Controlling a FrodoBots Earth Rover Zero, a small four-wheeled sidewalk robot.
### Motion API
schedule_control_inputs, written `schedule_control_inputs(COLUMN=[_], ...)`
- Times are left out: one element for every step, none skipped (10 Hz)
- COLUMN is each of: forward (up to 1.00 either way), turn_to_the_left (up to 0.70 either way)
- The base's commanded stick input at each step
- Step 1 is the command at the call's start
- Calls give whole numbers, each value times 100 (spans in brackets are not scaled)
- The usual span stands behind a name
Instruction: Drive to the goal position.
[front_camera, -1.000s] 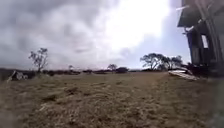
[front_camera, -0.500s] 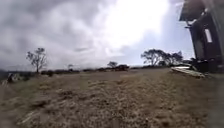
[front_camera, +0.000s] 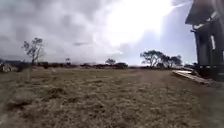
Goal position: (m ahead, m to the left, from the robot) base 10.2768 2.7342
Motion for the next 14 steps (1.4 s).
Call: schedule_control_inputs(forward=[70,70,70,70,70,70,70,70,70,70,70,70,70,70], turn_to_the_left=[0,0,0,0,0,0,0,0,0,0,0,0,0,0])
